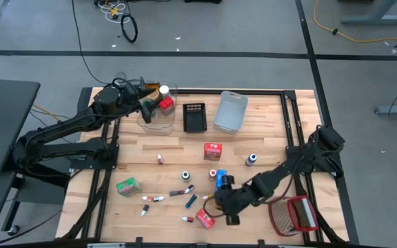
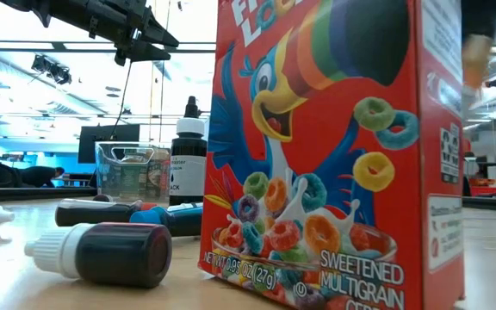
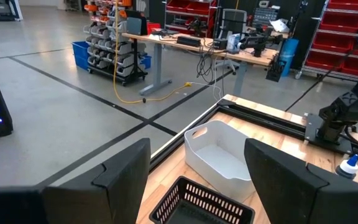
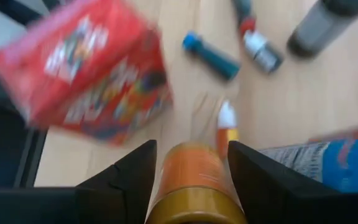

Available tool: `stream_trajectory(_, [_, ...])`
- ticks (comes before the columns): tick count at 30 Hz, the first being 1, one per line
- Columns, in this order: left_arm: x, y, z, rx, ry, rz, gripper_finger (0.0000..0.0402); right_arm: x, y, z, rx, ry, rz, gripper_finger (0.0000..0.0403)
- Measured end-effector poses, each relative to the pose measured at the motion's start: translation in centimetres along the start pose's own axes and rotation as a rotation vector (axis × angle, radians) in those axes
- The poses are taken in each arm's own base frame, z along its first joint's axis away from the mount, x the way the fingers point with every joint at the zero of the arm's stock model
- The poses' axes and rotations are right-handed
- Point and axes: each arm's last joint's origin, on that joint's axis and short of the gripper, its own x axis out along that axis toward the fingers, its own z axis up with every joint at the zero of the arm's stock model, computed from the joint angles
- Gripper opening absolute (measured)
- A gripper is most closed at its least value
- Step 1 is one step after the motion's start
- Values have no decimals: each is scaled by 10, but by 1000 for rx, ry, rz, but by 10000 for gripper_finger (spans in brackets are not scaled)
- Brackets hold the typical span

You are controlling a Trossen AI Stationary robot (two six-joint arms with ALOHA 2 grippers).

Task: Pick & Place Kitchen Items
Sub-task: Put the black seasoning bottle into the transparent bin

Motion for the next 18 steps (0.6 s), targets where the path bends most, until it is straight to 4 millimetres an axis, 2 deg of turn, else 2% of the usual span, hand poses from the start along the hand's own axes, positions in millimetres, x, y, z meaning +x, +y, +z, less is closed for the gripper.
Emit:
stream_trajectory(8, [0,0,0,7,1,1,270,4,-29,26,-56,-126,-24,204])
stream_trajectory(15, [0,0,0,7,1,1,268,-8,-52,57,-209,-150,-83,204])
stream_trajectory(18, [0,0,0,7,2,1,270,-14,-64,71,-188,-182,-105,204])
